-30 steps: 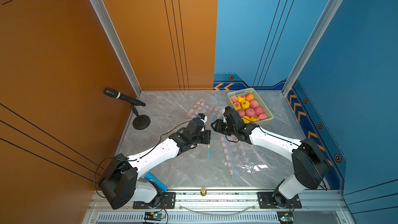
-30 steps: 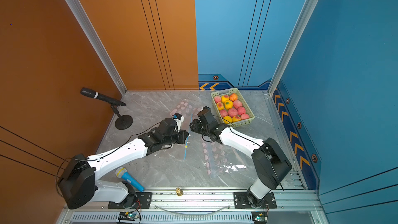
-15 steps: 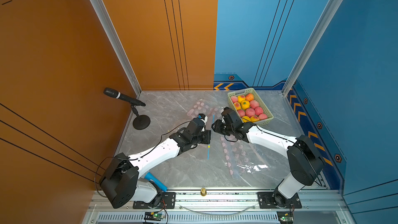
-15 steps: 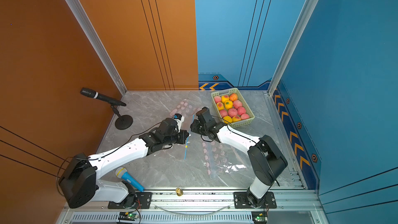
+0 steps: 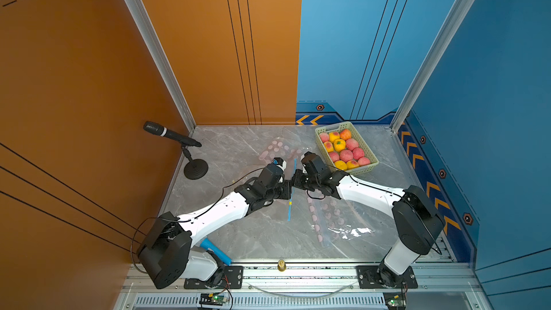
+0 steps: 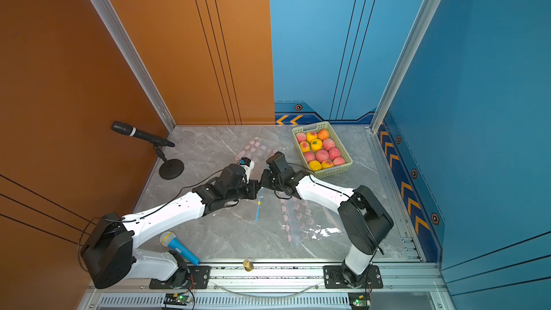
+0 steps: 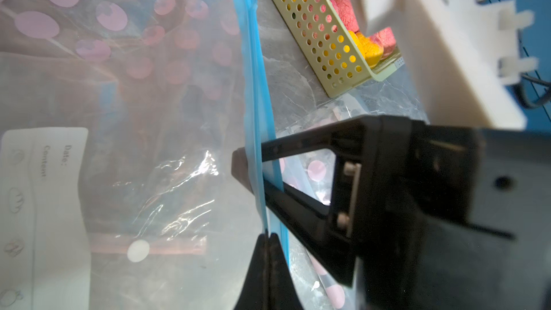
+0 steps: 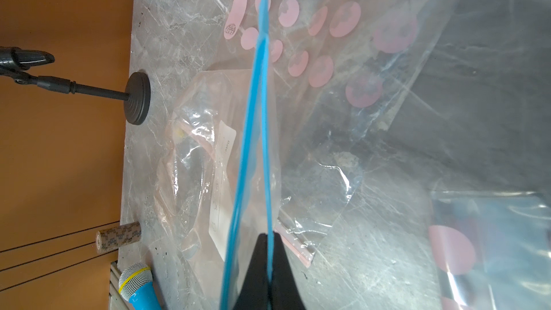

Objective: Place the peach in a zip-top bag and seal the zipper
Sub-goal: Open the zipper of the food storage bag at the center of the board.

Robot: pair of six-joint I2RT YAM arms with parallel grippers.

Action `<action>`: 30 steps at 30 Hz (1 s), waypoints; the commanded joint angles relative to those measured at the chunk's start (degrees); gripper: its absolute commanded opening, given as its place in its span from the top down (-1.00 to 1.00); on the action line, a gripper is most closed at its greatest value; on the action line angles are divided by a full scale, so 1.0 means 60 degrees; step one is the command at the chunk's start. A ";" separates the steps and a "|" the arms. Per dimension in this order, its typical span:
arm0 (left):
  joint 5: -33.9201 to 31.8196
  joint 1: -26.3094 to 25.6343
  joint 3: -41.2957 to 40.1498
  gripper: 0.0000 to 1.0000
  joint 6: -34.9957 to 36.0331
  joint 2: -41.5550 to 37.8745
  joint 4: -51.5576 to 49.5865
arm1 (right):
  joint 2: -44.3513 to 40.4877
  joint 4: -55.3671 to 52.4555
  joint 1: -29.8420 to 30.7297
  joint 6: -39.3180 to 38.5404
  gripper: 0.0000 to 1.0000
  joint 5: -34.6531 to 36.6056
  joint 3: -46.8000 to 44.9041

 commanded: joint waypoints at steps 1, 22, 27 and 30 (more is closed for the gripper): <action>-0.0701 0.0042 -0.0132 0.77 -0.0267 -0.0445 -0.0165 | -0.0492 0.0238 -0.0189 -0.0228 1.00 -0.0092 -0.0149; -0.1656 -0.0050 0.0834 -0.71 -0.1069 -0.1488 -0.0064 | -0.2471 0.2561 -0.1259 -0.1676 1.00 -0.1801 -0.1441; -0.1283 -0.0080 0.1814 -0.75 -0.0626 -0.1380 -0.0380 | -0.2912 0.3188 -0.1304 -0.2328 1.00 -0.1859 -0.1877; -0.1162 -0.0243 0.2799 -0.84 -0.0219 -0.0872 -0.0908 | -0.3091 0.3232 -0.1305 -0.2454 1.00 -0.1757 -0.1988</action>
